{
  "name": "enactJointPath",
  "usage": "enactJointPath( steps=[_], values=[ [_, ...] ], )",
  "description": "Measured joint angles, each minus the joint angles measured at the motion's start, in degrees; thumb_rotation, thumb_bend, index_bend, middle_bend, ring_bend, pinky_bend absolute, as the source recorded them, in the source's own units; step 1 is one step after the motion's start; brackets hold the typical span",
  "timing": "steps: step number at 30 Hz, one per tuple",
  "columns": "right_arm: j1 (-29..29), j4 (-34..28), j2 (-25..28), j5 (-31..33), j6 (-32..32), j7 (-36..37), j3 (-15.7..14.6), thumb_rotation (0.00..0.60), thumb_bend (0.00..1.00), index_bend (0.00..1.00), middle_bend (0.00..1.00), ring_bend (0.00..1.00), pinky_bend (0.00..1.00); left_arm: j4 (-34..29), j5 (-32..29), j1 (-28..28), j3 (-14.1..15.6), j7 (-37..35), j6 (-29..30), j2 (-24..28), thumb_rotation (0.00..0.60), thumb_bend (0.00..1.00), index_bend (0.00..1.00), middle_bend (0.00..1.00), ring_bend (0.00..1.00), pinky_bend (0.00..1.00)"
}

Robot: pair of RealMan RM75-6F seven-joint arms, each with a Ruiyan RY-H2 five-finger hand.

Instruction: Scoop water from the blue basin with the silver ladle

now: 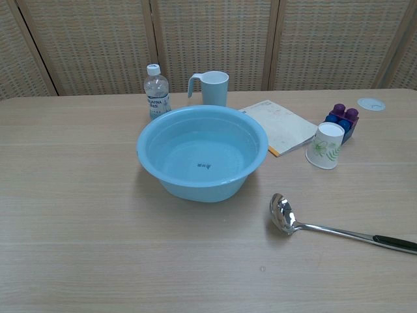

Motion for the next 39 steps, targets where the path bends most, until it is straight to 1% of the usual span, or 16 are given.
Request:
enactJointPath(
  steps=[8,10,11,12,13,14,15,17,18,21,24,26,28,30,36,39],
  values=[
    [0.23,-0.1,0.02,-0.28,-0.72,-0.29,-0.4,0.6,0.0,0.0,0.0,0.0,0.0,0.12,-0.53,0.46,-0.07,-0.37,0.52,0.07,0.6,0.0,0.0,0.0,0.0,0.0],
    [0.34,-0.25,-0.01,-0.31,-1.1,-0.27,-0.54,0.6,0.0,0.0,0.09,0.12,0.06,0.14,-0.55,0.37,-0.12,-0.25,0.42,-0.01,0.6,0.0,0.0,0.0,0.0,0.0],
    [0.46,-0.38,-0.1,-0.28,-1.39,-0.17,-0.56,0.6,0.0,0.0,0.21,0.26,0.18,0.19,-0.53,0.3,-0.17,-0.14,0.39,-0.1,0.6,0.0,0.0,0.0,0.0,0.0],
    [0.7,-0.51,-0.38,-0.22,-1.74,0.11,-0.48,0.6,0.0,0.0,0.35,0.44,0.37,0.26,-0.52,0.24,-0.23,0.01,0.37,-0.22,0.6,0.0,0.0,0.0,0.0,0.0],
    [0.96,-0.52,-0.76,-0.21,-1.86,0.41,-0.28,0.6,0.0,0.0,0.44,0.54,0.52,0.38,-0.54,0.13,-0.29,0.22,0.29,-0.38,0.6,0.0,0.0,0.0,0.0,0.0],
    [1.31,-0.44,-1.29,-0.17,-1.97,0.73,0.0,0.6,0.0,0.0,0.56,0.65,0.72,0.49,-0.56,0.0,-0.35,0.37,0.16,-0.55,0.6,0.0,0.0,0.0,0.0,0.0],
    [1.72,-0.28,-1.84,-0.11,-2.24,0.96,0.26,0.6,0.0,0.0,0.64,0.74,0.87,0.61,-0.59,-0.14,-0.43,0.49,0.02,-0.74,0.6,0.0,0.0,0.0,0.0,0.0],
    [2.87,0.05,-2.75,0.36,-3.73,0.92,0.78,0.6,0.0,0.0,0.71,0.81,0.98,1.0,-0.8,-0.49,-0.62,0.83,-0.39,-1.23,0.6,0.0,0.0,0.0,0.0,0.0],
    [3.38,0.05,-3.03,0.77,-4.73,0.73,0.94,0.6,0.0,0.0,0.75,0.85,1.0,1.1,-1.02,-0.64,-0.72,1.03,-0.61,-1.4,0.6,0.0,0.0,0.0,0.0,0.0],
    [5.46,-1.34,-3.24,3.8,-10.32,-0.6,1.17,0.6,0.0,0.0,0.8,0.92,1.0,1.2,-2.14,-1.22,-1.19,1.95,-1.41,-1.92,0.6,0.0,0.0,0.0,0.0,0.0],
    [7.72,-3.26,-3.44,8.32,-16.02,-3.14,1.45,0.6,0.0,0.0,0.84,0.95,1.0,1.11,-3.17,-1.7,-1.65,3.11,-2.0,-2.42,0.6,0.0,0.0,0.0,0.0,0.0],
    [9.48,-4.19,-4.29,12.43,-19.03,-6.49,1.67,0.6,0.0,0.01,0.86,0.96,1.0,1.11,-3.83,-1.97,-1.81,4.0,-2.44,-2.77,0.6,0.0,0.0,0.0,0.0,0.0],
    [11.18,-4.64,-6.0,16.58,-20.88,-10.38,1.81,0.6,0.0,0.07,0.87,0.97,1.0,1.2,-4.56,-2.25,-1.91,4.86,-3.05,-3.15,0.6,0.0,0.0,0.0,0.0,0.0],
    [12.73,-4.67,-8.46,20.86,-22.27,-13.91,1.88,0.6,0.0,0.16,0.88,0.98,1.0,1.32,-5.18,-2.51,-1.97,5.47,-3.61,-3.46,0.6,0.0,0.0,0.0,0.0,0.0],
    [16.49,-2.97,-16.48,31.25,-23.83,-21.47,2.16,0.6,0.0,0.3,0.89,0.99,1.0,1.49,-6.3,-2.79,-2.32,5.86,-3.87,-3.86,0.6,0.0,0.0,0.0,0.0,0.0],
    [18.12,-1.53,-19.9,35.35,-23.64,-23.89,2.54,0.6,0.0,0.34,0.89,0.99,1.0,1.49,-6.44,-2.69,-2.34,5.53,-3.75,-3.72,0.6,0.0,0.0,0.0,0.0,0.0]
  ],
)
